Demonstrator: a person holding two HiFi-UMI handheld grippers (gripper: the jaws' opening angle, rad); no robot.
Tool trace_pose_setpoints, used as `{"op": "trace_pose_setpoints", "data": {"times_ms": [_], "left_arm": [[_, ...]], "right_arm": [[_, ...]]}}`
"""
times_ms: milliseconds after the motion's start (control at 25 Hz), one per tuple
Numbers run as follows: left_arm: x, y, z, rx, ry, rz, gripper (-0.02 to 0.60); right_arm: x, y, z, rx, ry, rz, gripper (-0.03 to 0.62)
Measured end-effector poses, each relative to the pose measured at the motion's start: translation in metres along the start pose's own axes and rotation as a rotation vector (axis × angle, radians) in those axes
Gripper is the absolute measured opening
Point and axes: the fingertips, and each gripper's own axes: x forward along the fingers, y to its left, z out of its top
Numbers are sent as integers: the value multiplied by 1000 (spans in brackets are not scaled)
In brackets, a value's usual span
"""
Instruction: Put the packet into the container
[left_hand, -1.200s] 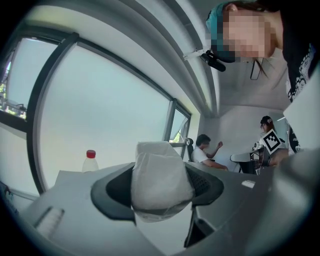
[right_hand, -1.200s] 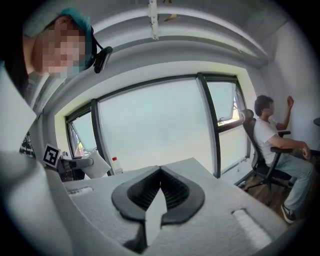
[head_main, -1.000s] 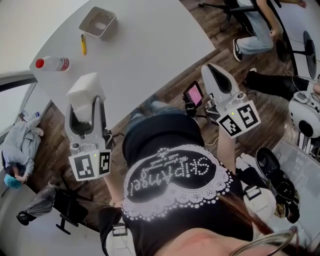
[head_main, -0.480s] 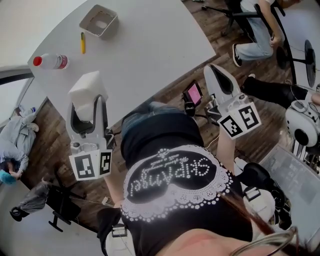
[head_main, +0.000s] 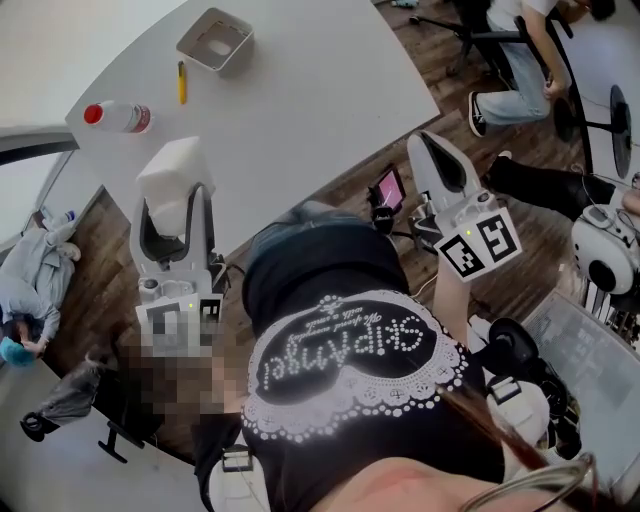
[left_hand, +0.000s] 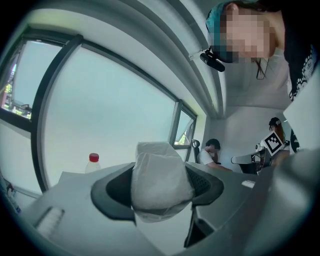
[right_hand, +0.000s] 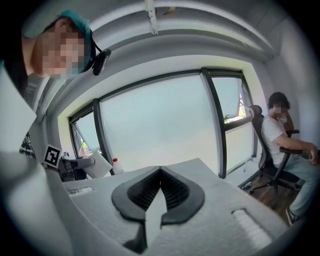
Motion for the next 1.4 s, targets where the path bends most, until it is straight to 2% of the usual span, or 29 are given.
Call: {"op": "trace_pose_setpoints", "data": {"times_ms": [360, 840, 1400], "left_arm": [[5, -7, 1, -6, -5, -55, 284], [-5, 6, -4, 9, 4, -71, 284], [22, -3, 0, 21, -13, -86, 284]], "right_arm": [[-1, 5, 3, -4, -14, -17, -5], [1, 25, -5, -1, -21, -16, -5], [15, 8, 3, 6, 9, -13, -5]]}}
